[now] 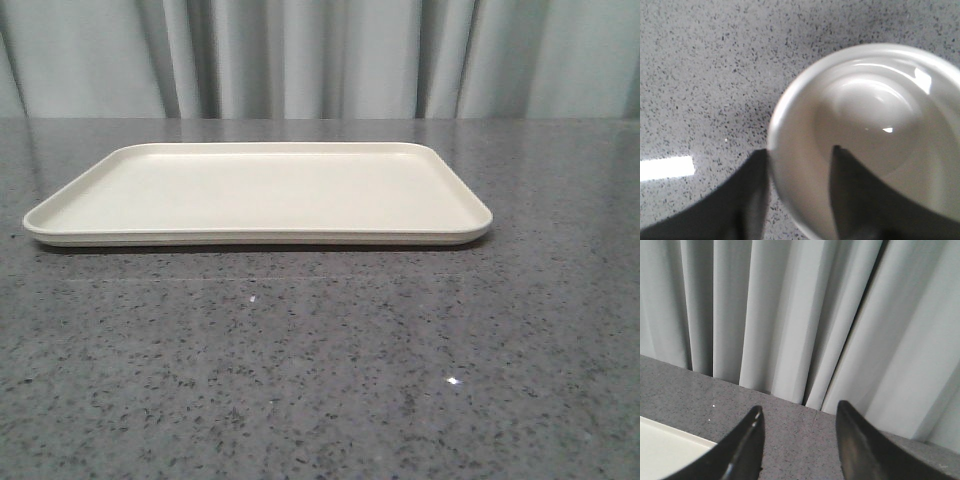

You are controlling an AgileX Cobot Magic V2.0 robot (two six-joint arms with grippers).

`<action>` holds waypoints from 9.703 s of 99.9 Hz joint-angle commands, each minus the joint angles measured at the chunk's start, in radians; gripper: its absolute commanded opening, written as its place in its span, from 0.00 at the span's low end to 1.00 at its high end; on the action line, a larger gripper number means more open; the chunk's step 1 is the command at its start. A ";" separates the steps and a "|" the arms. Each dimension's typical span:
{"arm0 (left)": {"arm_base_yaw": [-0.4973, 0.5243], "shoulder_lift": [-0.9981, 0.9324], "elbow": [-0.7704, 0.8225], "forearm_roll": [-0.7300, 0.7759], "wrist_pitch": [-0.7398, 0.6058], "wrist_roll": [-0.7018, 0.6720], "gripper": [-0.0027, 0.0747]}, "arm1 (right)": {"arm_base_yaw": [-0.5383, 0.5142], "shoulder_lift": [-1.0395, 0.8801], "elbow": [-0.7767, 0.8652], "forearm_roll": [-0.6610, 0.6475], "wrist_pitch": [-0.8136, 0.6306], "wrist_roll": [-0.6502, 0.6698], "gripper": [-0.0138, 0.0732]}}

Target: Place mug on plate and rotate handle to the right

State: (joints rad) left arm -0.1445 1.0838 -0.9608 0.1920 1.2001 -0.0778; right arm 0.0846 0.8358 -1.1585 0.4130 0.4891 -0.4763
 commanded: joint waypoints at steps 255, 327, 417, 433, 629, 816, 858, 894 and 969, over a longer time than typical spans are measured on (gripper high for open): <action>-0.365 0.724 -0.876 -0.332 -0.028 0.153 0.01 | 0.000 0.000 -0.030 0.002 -0.038 -0.008 0.56; -0.365 0.724 -0.876 -0.344 -0.018 0.158 0.25 | 0.000 0.000 -0.030 0.002 -0.031 -0.008 0.56; -0.342 0.492 -1.071 -0.051 0.064 0.110 0.40 | 0.000 0.000 -0.030 0.002 -0.027 -0.008 0.56; -0.261 0.387 -1.071 -0.024 0.064 0.098 0.39 | 0.000 0.000 -0.030 0.002 -0.027 -0.008 0.56; 0.158 -0.149 -0.248 -0.080 -0.080 0.101 0.01 | 0.265 0.898 -0.510 0.298 0.527 -0.007 0.56; 0.158 -0.151 -0.248 -0.089 -0.068 0.101 0.01 | 0.307 0.992 -0.781 0.260 0.652 -0.116 0.03; 0.158 -0.151 -0.248 -0.106 -0.063 0.101 0.01 | 0.327 1.009 -1.054 0.017 0.846 -0.345 0.03; 0.158 -0.151 -0.248 -0.106 -0.057 0.101 0.01 | 0.397 1.088 -1.048 0.016 0.846 -0.439 0.03; 0.158 -0.151 -0.248 -0.129 -0.055 0.101 0.01 | 0.413 1.096 -0.958 -0.051 0.846 -0.618 0.03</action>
State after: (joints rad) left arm 0.0125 0.9423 -1.1846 0.0680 1.1951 0.0283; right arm 0.4963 1.9888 -2.1017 0.3422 1.2570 -1.0791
